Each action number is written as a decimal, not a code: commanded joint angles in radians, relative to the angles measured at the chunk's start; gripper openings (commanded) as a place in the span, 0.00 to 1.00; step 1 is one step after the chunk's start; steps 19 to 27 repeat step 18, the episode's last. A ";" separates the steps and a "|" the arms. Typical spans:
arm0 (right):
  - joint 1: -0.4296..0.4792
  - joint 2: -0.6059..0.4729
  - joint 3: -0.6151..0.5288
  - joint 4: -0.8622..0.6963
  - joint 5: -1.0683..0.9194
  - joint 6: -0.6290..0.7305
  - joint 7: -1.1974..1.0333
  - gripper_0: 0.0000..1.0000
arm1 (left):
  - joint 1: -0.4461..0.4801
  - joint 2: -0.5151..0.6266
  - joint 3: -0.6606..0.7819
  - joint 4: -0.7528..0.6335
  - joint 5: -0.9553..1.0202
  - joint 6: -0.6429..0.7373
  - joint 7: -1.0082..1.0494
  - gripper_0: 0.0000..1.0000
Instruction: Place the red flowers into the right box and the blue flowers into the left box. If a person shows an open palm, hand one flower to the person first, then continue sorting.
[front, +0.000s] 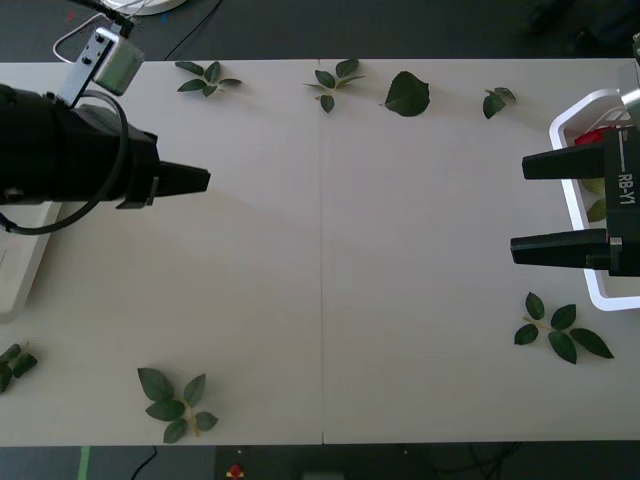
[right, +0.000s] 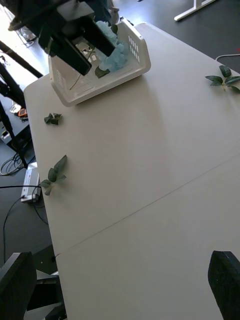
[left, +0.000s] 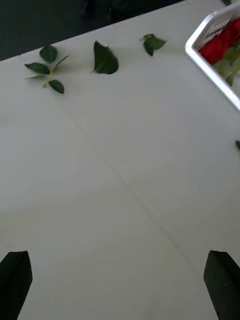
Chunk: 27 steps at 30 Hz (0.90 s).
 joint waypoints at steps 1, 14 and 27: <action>0.002 0.017 -0.001 -0.006 -0.011 0.000 0.015 1.00 | 0.019 0.032 0.008 -0.034 -0.026 -0.016 -0.045 1.00; 0.002 0.017 -0.001 -0.006 -0.011 0.000 0.015 1.00 | 0.065 -0.018 0.008 -0.034 -0.075 -0.016 -0.047 1.00; 0.002 0.017 -0.001 -0.006 -0.011 0.000 0.015 1.00 | 0.068 -0.026 0.008 -0.028 -0.084 -0.016 -0.047 1.00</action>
